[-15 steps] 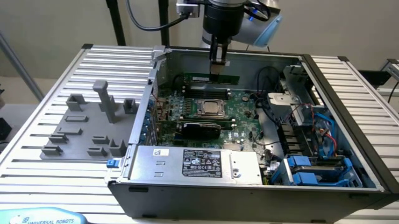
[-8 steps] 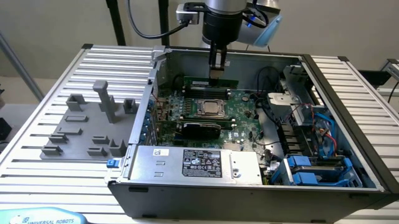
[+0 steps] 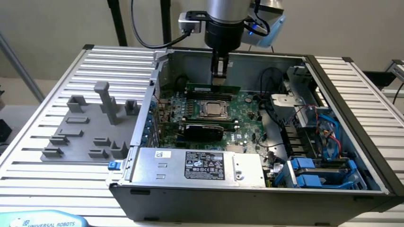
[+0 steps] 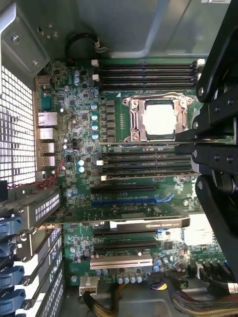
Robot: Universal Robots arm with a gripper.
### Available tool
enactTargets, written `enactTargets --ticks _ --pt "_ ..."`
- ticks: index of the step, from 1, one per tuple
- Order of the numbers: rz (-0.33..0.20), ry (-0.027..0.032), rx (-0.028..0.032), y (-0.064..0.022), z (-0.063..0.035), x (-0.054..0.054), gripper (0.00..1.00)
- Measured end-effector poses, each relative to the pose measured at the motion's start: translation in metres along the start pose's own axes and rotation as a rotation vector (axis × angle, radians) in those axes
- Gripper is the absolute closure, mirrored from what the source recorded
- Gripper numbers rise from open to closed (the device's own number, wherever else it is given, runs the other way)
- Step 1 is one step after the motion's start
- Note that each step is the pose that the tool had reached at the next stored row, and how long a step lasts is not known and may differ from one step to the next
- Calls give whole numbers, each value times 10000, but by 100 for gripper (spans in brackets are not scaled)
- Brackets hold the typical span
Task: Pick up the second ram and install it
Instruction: 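Insert the second ram into the second slot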
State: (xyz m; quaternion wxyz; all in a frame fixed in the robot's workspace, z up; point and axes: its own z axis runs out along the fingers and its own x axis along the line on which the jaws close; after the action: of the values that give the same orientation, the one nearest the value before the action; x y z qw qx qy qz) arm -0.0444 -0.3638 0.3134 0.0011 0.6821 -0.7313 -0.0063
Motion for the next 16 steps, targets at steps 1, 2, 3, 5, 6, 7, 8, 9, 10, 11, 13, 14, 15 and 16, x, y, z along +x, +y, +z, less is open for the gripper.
enactTargets --ticks 1,2,3,5,6,7,8,9,10,11,13,14,15,16 --pt "-6 0 0 -1 18 6 86" --pt "-11 -1 1 -1 36 12 86" --pt "-17 -3 3 -1 55 18 86" --pt "-33 -1 9 -3 88 31 86" --pt "-43 -1 13 -3 104 38 86" --pt "-51 -1 17 -4 120 48 86" --pt "-54 -1 22 -5 134 62 86" --pt "-54 -1 26 -7 149 80 86" --pt "-54 -4 34 -8 166 96 86" --pt "-54 -5 42 -10 181 109 86" --pt "-53 -6 57 -15 215 134 86" --pt "-54 -6 66 -17 232 145 86" --pt "-54 -5 73 -19 250 152 86" --pt "-54 -5 78 -22 269 157 86"
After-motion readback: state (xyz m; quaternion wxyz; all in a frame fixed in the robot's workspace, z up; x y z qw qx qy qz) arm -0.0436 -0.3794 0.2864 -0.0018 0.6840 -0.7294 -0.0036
